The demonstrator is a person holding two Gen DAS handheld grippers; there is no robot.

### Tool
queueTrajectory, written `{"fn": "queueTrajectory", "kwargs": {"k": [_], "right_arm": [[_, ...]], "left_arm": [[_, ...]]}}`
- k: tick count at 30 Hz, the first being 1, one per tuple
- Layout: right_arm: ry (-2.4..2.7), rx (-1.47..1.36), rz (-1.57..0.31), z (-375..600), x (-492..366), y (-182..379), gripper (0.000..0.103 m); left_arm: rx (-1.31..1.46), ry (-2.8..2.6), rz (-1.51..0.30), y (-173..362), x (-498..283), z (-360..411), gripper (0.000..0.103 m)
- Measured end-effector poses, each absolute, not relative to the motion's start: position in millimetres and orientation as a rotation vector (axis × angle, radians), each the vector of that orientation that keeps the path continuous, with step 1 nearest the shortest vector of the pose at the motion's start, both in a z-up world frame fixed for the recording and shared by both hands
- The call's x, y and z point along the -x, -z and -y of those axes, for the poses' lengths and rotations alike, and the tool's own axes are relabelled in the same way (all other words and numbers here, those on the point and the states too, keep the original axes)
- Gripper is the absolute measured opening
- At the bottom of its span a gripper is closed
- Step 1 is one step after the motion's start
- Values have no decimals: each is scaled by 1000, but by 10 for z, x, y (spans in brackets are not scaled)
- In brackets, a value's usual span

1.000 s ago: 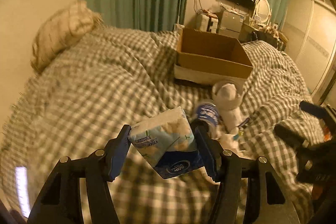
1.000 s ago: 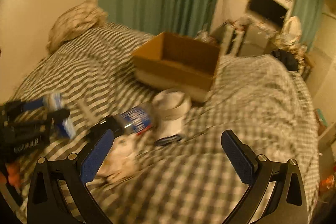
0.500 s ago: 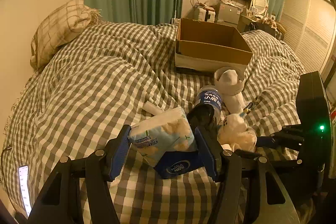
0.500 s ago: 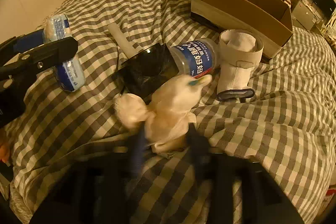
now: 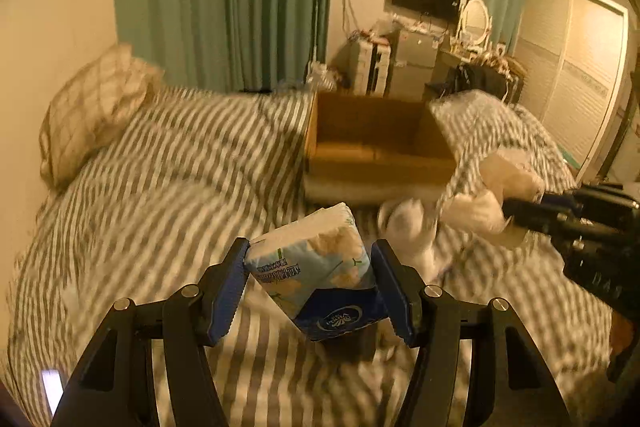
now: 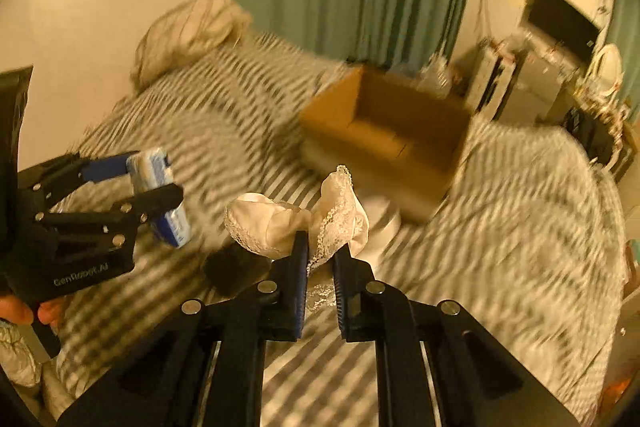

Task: Organize objects
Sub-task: 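Carry the tissue pack and lace cloth over the cardboard box and open both tools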

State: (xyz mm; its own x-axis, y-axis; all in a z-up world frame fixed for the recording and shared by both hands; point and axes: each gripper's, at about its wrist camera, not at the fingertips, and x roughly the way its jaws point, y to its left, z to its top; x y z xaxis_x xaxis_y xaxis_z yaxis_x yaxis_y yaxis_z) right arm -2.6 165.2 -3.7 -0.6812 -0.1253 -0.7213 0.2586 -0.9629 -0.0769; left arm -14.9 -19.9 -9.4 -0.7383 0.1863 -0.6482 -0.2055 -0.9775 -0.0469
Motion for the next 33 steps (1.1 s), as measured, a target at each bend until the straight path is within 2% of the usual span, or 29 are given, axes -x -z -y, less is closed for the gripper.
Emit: {"fn": "queueTrajectory", "kwargs": {"k": [8,13,17,23,31,32,33], "right_arm": [[2828,-1004,-292,-1958,749,-530,11],[2867,-1005,-260,-2117,1324,-600,10],[2867,-1029,-244,-2184,1775,-480,9],[2857,-1107,-213,-2322,2269,0,8],[2820,-1179,-127,-2501,2436,395,8],[2822,-1174,-112,-2513,2424,390,13],[2828,-1166,-89,-2540,2413,359,20]], "left_arm": [[898,-2746,-124,-372,1046,-185,63],[888,-2713,-162,-367,1656,-453,63],[912,-2683,-183,-183,2063,-639,63],[987,-2642,-228,276,2413,-830,63],[1046,-2614,-201,559,2531,-907,66],[1040,-2616,-193,540,2521,-902,67],[1035,-2618,-189,524,2509,-895,73]]}}
